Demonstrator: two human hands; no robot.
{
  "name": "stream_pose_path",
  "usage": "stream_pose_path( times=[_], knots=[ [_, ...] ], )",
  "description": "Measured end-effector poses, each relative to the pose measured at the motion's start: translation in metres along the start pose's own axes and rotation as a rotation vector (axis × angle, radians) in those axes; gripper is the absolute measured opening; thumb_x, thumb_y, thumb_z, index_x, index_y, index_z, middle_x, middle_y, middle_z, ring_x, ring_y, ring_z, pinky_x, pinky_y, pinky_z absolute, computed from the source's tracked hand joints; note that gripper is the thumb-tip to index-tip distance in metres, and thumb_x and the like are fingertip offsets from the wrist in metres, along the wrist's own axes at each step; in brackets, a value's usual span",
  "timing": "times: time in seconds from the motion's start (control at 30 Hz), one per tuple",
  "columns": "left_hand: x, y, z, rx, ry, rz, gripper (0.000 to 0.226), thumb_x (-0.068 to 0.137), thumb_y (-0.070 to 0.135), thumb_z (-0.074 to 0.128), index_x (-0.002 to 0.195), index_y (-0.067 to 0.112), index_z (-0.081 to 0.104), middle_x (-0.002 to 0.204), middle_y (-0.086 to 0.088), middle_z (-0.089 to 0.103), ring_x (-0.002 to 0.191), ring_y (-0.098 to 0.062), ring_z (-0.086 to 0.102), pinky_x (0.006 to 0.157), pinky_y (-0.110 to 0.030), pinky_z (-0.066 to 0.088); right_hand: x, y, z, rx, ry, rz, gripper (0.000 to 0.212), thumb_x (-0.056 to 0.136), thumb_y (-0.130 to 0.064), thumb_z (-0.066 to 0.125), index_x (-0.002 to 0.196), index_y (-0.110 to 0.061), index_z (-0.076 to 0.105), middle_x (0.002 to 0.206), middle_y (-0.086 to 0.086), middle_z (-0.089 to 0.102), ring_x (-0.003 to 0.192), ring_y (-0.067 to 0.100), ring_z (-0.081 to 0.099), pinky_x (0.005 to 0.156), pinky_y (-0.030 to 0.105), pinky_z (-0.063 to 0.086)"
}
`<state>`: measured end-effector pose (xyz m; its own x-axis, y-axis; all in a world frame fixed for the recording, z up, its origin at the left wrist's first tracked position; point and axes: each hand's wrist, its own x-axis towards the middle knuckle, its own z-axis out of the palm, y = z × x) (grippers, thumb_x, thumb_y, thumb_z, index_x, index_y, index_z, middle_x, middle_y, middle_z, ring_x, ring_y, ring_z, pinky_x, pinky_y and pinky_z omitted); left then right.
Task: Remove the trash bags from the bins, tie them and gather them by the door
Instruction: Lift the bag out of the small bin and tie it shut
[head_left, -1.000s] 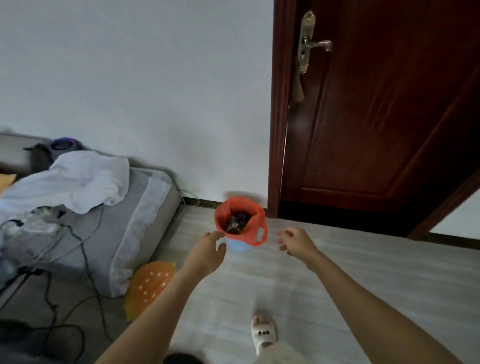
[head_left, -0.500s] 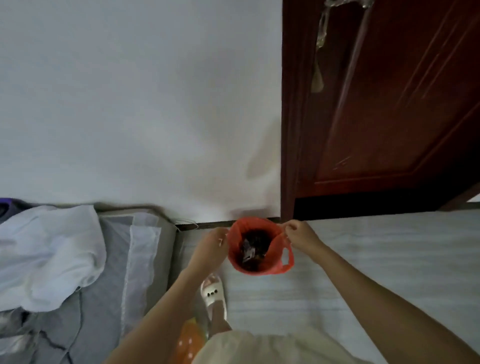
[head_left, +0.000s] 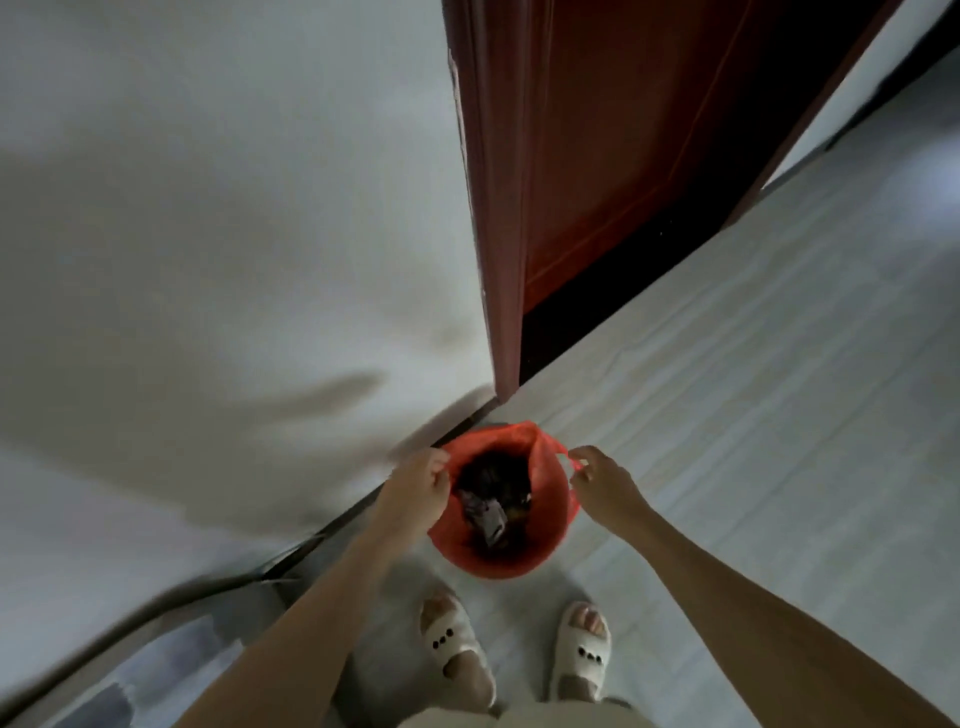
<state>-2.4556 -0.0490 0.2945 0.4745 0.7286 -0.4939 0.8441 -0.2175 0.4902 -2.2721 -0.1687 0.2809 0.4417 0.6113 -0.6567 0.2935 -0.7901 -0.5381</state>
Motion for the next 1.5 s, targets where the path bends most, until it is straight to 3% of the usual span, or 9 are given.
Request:
stream_pose_path(
  times=[0.37,0.47,0.57,0.67,0.8,0.9,0.97,1.3,1.5],
  knots=[
    [0.214,-0.134,0.188,0.269,0.106,0.113,0.062,0.094,0.030,0.044,0.147,0.013,0.016,0.154,-0.010,0.022,0.142,-0.026,0.022,0.117,-0.040,0.023,0.245,0.097,0.146,-0.449,0.177,-0.414,0.056,0.092,-0.026,0.043,0.143,-0.021,0.021,0.150,0.000,0.029,0.138,0.020,0.025,0.108,0.043,0.029],
    [0.247,-0.160,0.206,0.308,0.155,0.172,0.054,0.093,0.034,0.046,0.141,0.013,0.034,0.146,-0.009,0.041,0.136,-0.025,0.037,0.113,-0.035,0.029,0.290,0.106,0.159,-0.521,0.196,-0.511,0.061,0.091,-0.027,0.045,0.145,-0.022,0.017,0.150,0.003,0.030,0.140,0.020,0.023,0.112,0.042,0.022],
    [0.258,-0.177,0.219,0.214,0.350,0.289,0.030,0.091,0.027,0.053,0.115,0.012,0.062,0.117,-0.009,0.064,0.112,-0.027,0.057,0.096,-0.034,0.041,0.313,0.119,0.169,-0.702,0.402,-0.588,0.045,0.085,-0.028,0.057,0.127,-0.018,0.048,0.125,0.005,0.058,0.118,0.023,0.051,0.099,0.039,0.037],
    [0.255,-0.179,0.229,0.244,0.528,0.312,0.023,0.089,0.025,0.056,0.097,0.004,0.062,0.099,-0.017,0.066,0.094,-0.036,0.062,0.078,-0.041,0.048,0.316,0.130,0.179,-0.826,0.655,-0.717,0.032,0.050,-0.031,0.084,0.072,-0.016,0.068,0.069,0.001,0.066,0.066,0.021,0.066,0.063,0.029,0.051],
    [0.245,-0.178,0.225,0.337,0.612,0.398,0.029,0.088,0.024,0.056,0.102,-0.002,0.057,0.093,-0.025,0.065,0.080,-0.044,0.065,0.063,-0.046,0.051,0.292,0.138,0.165,-0.931,0.678,-0.655,0.032,0.058,-0.037,0.078,0.076,-0.013,0.067,0.076,0.006,0.067,0.079,0.026,0.065,0.071,0.035,0.048],
    [0.232,-0.188,0.212,0.361,0.532,0.357,0.032,0.091,0.031,0.051,0.109,0.005,0.054,0.106,-0.019,0.063,0.094,-0.040,0.063,0.075,-0.045,0.050,0.273,0.152,0.149,-0.817,0.516,-0.540,0.036,0.083,-0.037,0.056,0.107,-0.011,0.059,0.115,0.009,0.058,0.118,0.027,0.048,0.100,0.040,0.032],
    [0.217,-0.199,0.205,0.357,0.469,0.328,0.030,0.089,0.033,0.053,0.107,0.009,0.056,0.112,-0.014,0.060,0.102,-0.035,0.060,0.082,-0.043,0.048,0.254,0.164,0.144,-0.719,0.450,-0.433,0.037,0.084,-0.038,0.052,0.109,-0.011,0.053,0.115,0.011,0.061,0.116,0.027,0.051,0.106,0.039,0.026],
    [0.141,-0.258,0.237,0.051,0.053,0.009,0.099,0.066,0.066,0.059,0.143,0.017,0.021,0.138,-0.013,0.050,0.124,-0.034,0.049,0.102,-0.044,0.041,0.186,0.235,0.192,-0.083,0.179,-0.155,0.044,0.081,-0.044,0.063,0.105,-0.008,0.063,0.099,0.009,0.068,0.090,0.024,0.064,0.082,0.035,0.050],
    [0.127,-0.258,0.255,0.142,0.342,0.010,0.041,0.092,0.040,0.046,0.110,0.003,0.051,0.114,-0.024,0.061,0.106,-0.042,0.057,0.084,-0.044,0.048,0.184,0.233,0.219,-0.153,0.323,-0.108,0.050,0.094,-0.038,0.043,0.116,0.006,0.046,0.115,0.026,0.060,0.107,0.039,0.056,0.084,0.035,0.041]
  ],
)
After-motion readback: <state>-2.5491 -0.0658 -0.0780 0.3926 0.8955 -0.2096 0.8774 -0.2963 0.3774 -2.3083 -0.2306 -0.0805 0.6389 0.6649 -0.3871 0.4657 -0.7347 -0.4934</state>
